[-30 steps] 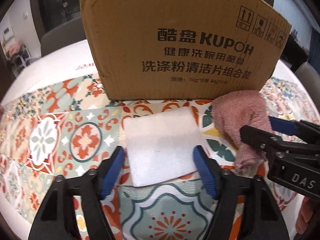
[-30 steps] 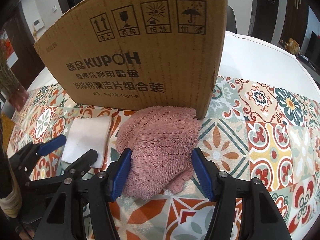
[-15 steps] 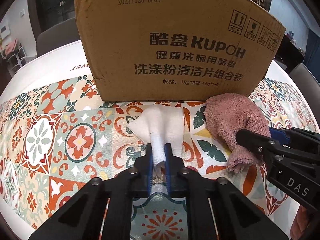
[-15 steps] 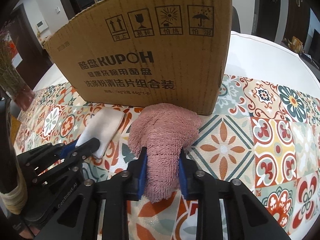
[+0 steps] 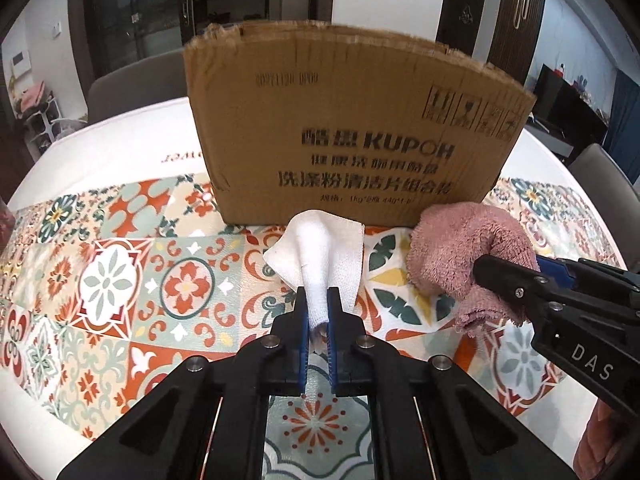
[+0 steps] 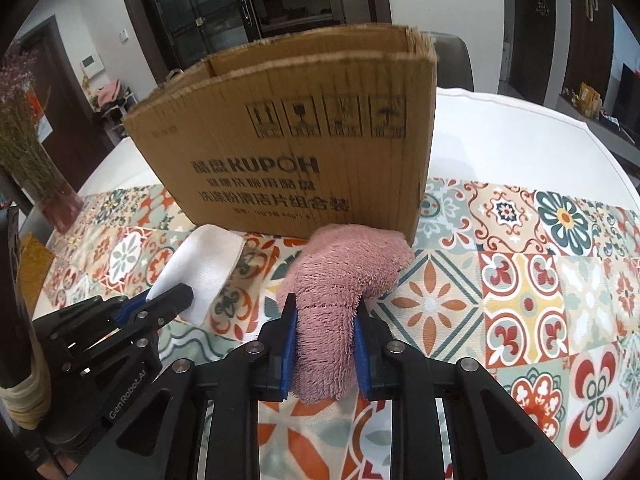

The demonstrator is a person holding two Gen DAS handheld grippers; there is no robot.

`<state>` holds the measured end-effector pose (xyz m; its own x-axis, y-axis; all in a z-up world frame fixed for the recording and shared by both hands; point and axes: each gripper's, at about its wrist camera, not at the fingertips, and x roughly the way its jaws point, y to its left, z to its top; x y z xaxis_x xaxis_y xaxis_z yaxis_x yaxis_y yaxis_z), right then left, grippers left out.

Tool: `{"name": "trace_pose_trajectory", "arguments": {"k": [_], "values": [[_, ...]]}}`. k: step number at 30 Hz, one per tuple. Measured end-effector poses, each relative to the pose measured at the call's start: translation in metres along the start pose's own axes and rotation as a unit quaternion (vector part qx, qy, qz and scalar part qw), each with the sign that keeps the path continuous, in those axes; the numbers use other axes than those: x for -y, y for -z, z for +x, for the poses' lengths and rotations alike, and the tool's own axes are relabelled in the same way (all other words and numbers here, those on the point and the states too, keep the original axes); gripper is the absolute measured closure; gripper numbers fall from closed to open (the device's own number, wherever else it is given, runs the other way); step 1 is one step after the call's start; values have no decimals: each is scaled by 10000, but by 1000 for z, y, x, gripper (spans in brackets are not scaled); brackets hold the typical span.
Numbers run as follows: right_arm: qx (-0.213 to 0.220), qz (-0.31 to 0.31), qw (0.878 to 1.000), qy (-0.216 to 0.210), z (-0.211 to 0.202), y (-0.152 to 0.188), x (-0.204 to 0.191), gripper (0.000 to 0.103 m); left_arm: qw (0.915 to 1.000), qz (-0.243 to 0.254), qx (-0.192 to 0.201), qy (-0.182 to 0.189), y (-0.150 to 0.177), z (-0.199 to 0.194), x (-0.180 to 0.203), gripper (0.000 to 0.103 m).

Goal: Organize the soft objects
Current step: 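Lift the pink towel and white pad and carry both over the box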

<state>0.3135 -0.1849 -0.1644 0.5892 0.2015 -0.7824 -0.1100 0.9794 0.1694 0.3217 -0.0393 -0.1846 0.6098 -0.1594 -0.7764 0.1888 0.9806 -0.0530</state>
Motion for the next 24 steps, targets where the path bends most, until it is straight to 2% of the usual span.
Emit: {"name": "trace_pose_trajectory", "arguments": {"k": [12, 24], "values": [[496, 22, 9987, -118, -51, -11, -7, 78, 9987, -4, 509, 40, -17, -55, 3, 94], [1081, -41, 9941, -103, -107, -20, -14, 78, 9942, 129, 1069, -72, -31, -104, 10, 94]]}}
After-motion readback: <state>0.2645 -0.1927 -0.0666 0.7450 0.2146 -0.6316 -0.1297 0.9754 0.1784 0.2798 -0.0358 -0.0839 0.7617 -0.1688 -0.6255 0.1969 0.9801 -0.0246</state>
